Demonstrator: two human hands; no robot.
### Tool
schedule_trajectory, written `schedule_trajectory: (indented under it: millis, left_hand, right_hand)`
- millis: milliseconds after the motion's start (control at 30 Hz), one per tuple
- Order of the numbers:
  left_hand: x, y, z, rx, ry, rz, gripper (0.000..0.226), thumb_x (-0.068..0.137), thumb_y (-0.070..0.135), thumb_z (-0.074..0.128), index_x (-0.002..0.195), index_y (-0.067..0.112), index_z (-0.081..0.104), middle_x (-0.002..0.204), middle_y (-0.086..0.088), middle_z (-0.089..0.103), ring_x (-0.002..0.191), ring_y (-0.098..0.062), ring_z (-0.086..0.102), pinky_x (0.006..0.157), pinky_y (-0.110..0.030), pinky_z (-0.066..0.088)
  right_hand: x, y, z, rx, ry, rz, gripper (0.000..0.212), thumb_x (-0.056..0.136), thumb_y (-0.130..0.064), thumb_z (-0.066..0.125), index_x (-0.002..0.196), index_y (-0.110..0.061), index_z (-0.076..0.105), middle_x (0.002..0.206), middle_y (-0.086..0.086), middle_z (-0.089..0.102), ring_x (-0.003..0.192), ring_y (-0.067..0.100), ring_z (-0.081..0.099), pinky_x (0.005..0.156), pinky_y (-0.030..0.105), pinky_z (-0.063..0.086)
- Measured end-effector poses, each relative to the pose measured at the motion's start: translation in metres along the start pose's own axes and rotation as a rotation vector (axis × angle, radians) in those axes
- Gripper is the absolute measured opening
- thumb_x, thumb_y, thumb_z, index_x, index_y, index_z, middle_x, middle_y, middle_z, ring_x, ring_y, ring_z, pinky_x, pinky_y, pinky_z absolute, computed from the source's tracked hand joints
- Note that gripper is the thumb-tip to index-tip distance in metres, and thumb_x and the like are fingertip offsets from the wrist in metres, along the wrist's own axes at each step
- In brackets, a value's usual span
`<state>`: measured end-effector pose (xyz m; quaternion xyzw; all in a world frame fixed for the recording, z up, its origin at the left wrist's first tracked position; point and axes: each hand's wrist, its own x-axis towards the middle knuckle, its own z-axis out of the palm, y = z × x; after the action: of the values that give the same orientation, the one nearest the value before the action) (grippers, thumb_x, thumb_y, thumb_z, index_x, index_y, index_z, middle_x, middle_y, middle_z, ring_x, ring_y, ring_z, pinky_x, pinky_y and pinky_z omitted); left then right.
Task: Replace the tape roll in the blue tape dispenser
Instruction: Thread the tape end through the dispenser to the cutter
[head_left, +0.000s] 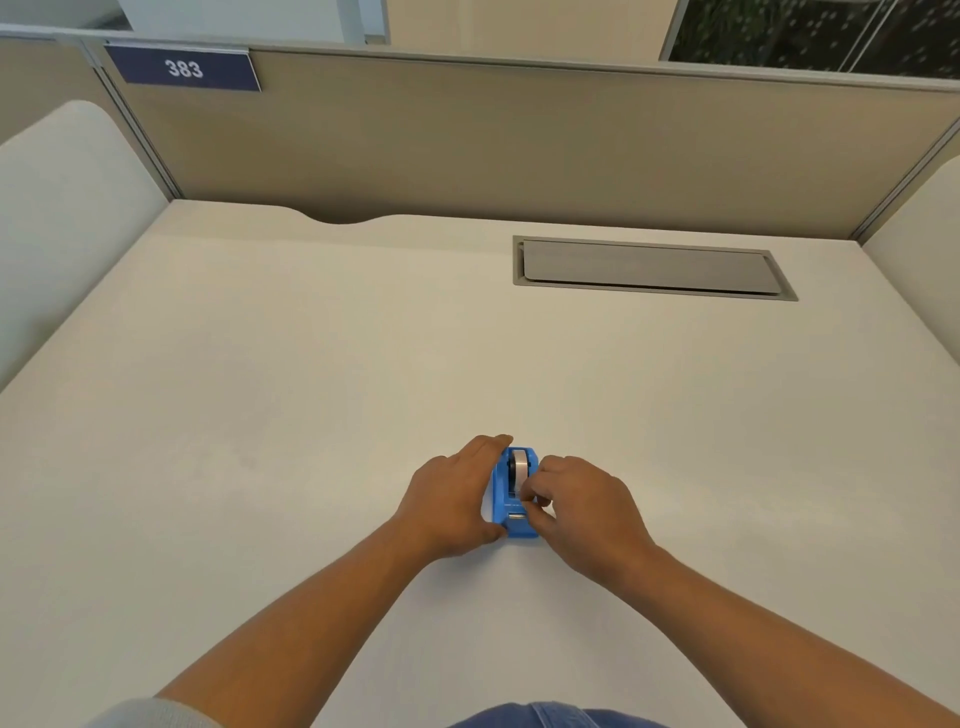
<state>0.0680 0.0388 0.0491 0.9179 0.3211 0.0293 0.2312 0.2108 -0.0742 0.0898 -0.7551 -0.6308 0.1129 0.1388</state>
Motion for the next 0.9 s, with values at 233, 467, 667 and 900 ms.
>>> schedule_trajectory:
  millis: [233,467,667,900]
  left_hand:
    - [0.002,0.0,0.002,0.022,0.012,-0.004,0.103,0.059,0.05,0.079,0.143,0.031,0.023,0.144,0.01,0.044,0.106,-0.018,0.062,0.083,-0.033,0.05]
    - [0.002,0.001,0.004,0.025,0.029,-0.011,0.104,0.059,0.055,0.08,0.143,0.031,0.024,0.143,0.009,0.046,0.106,-0.018,0.062,0.085,-0.033,0.051]
    - [0.002,0.001,0.004,0.021,0.043,-0.005,0.102,0.059,0.055,0.079,0.143,0.03,0.026,0.142,0.008,0.047,0.107,-0.017,0.062,0.084,-0.032,0.05]
    - [0.002,0.001,0.005,0.015,0.045,-0.004,0.1,0.06,0.054,0.079,0.142,0.03,0.026,0.141,0.007,0.048,0.106,-0.018,0.062,0.083,-0.032,0.05]
  right_hand:
    - [-0.01,-0.001,0.001,-0.061,0.065,-0.062,0.01,0.087,-0.021,0.064,0.082,-0.021,0.072,0.078,-0.005,0.066,0.07,0.018,0.058,0.052,0.031,0.046]
    - [-0.017,-0.007,0.002,-0.078,0.107,-0.11,0.009,0.075,-0.015,0.077,0.069,-0.017,0.07,0.065,-0.003,0.064,0.055,0.019,0.057,0.042,0.032,0.047]
    - [-0.024,-0.011,0.002,-0.092,0.112,-0.16,0.015,0.068,-0.015,0.084,0.066,-0.017,0.069,0.06,-0.003,0.063,0.048,0.016,0.054,0.041,0.023,0.038]
    - [-0.025,-0.011,0.006,-0.137,0.108,-0.176,0.017,0.066,-0.015,0.085,0.065,-0.017,0.069,0.058,-0.002,0.062,0.047,0.016,0.053,0.04,0.023,0.035]
